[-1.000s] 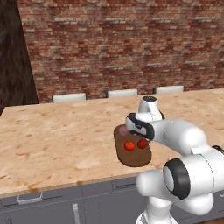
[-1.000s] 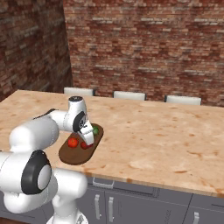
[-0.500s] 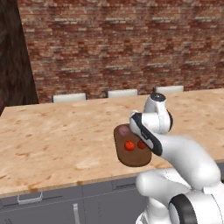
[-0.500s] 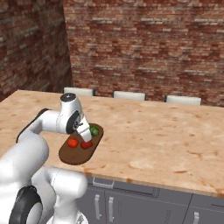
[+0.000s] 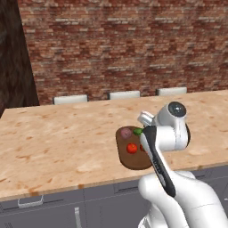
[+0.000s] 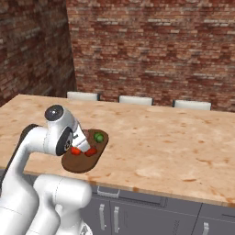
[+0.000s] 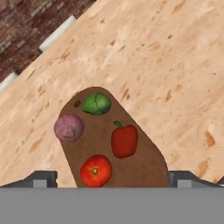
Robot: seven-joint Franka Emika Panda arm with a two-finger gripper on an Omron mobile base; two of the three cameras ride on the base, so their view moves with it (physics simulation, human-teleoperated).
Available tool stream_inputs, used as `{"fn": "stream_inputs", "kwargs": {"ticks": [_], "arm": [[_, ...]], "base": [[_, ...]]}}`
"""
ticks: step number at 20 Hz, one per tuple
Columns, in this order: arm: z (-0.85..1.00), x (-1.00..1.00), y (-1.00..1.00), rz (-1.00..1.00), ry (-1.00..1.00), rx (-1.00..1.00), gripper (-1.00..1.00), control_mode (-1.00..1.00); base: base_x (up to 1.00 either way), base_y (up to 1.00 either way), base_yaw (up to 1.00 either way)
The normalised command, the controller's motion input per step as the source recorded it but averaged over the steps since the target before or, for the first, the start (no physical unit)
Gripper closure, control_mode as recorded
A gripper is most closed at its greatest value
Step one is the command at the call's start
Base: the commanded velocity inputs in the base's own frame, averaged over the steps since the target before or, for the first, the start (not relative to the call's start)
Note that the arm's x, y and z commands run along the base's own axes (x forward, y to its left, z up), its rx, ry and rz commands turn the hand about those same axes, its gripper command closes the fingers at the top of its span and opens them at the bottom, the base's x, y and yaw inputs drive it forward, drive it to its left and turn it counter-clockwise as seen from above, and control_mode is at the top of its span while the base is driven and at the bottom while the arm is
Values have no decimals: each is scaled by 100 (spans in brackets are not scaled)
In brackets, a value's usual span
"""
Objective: Place the avocado, onion, tomato, and bell pepper on the cutting board.
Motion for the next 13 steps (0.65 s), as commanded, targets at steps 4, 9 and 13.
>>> {"fn": "stream_inputs", "kwargs": {"ticks": [4,9,13], "arm": [[52,-56,0,0,-29,-2,-100,-100],[56,-56,1,0,-32,-5,-100,-100],[52,-54,2,0,-31,-6,-100,-100]], "base": [[0,0,0],[0,0,0],[0,0,0]]}}
